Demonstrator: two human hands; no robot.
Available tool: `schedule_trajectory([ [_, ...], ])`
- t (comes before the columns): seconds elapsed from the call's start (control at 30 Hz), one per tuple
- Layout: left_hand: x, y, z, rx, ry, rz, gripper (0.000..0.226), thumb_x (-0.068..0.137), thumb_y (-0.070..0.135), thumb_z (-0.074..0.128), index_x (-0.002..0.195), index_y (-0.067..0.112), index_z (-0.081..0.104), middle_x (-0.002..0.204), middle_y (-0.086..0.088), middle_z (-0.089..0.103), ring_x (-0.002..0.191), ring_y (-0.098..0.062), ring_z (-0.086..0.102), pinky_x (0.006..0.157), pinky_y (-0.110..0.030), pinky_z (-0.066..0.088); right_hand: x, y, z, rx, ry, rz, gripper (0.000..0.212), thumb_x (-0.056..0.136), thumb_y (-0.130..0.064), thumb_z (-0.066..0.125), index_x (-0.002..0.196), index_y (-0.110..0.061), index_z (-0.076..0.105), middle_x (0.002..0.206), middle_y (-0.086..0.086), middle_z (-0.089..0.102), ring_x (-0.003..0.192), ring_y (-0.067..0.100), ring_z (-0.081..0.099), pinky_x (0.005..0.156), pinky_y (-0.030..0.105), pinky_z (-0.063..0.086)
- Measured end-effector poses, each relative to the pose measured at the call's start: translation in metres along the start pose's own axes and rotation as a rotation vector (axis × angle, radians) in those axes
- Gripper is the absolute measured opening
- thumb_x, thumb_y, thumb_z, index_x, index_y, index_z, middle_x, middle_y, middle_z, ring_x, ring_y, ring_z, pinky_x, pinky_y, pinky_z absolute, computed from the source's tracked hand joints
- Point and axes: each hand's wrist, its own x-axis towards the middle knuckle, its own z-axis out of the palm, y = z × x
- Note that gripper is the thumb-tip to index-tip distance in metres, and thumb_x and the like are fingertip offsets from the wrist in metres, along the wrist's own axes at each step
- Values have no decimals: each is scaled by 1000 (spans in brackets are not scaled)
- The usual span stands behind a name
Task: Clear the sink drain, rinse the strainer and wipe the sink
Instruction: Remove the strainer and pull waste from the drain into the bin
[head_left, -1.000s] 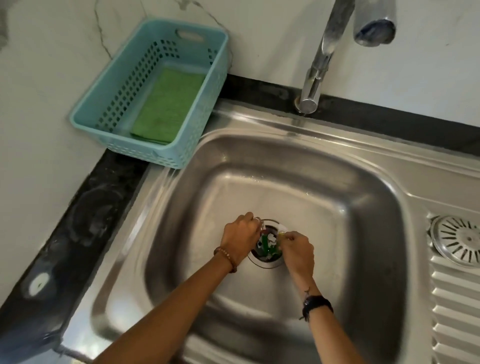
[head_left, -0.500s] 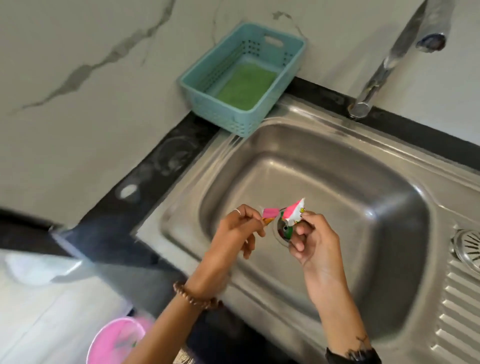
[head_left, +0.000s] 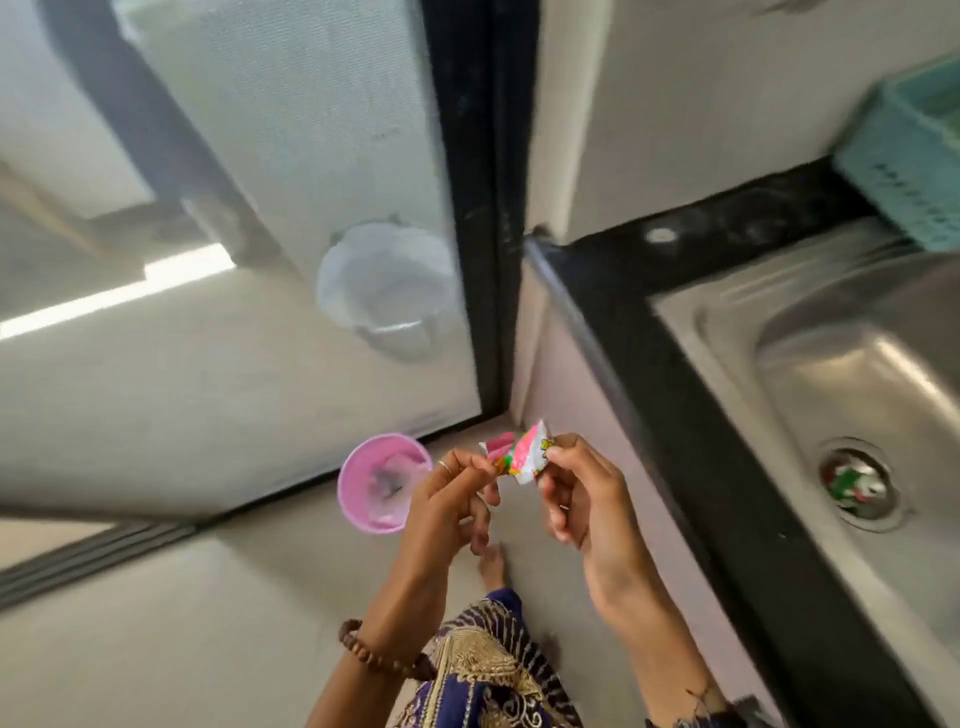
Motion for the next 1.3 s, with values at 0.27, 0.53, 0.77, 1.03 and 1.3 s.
schedule_trajectory([
  [0.27, 93, -87, -149, 106, 412, -169, 14, 87, 8, 55, 74, 13, 59, 68, -4, 58, 48, -13, 44, 40, -19, 33, 121, 144, 80, -343, 22, 252, 23, 89, -11, 53, 66, -15, 52, 55, -4, 53, 34, 4, 35, 34, 14, 26],
  [0.53, 283, -243, -287, 447, 443, -278, 10, 85, 10, 59, 79, 2, 60, 66, -10, 62, 43, -15, 55, 35, -18, 42, 306, 345, 108, -790, -6, 296, 19, 82, -25, 54, 64, -20, 58, 68, -4, 61, 64, 18, 55, 52, 23, 38],
  [0.77, 353, -333, -343, 551, 298, -430, 32, 88, 3, 52, 120, 4, 47, 94, -23, 66, 51, -21, 57, 45, -27, 49, 373, 455, 103, -794, 13, 416, 14, 80, -20, 55, 86, -10, 63, 88, 11, 71, 68, 24, 62, 65, 34, 52],
  [1.03, 278, -244, -252, 5, 425, -452, 26, 92, 18, 46, 67, 14, 52, 44, 4, 42, 37, -7, 37, 37, -17, 30, 303, 351, 106, -114, 206, 525, 16, 85, -11, 55, 69, -16, 57, 55, -3, 50, 33, 6, 37, 32, 15, 28],
  [1.3, 151, -50, -74, -151, 46, -267, 54, 93, 24, 43, 40, 17, 51, 33, 4, 36, 28, -6, 32, 38, -18, 21, 163, 115, 64, 179, 82, 280, 39, 85, -17, 50, 47, -23, 54, 42, -8, 36, 31, 4, 25, 31, 16, 19],
])
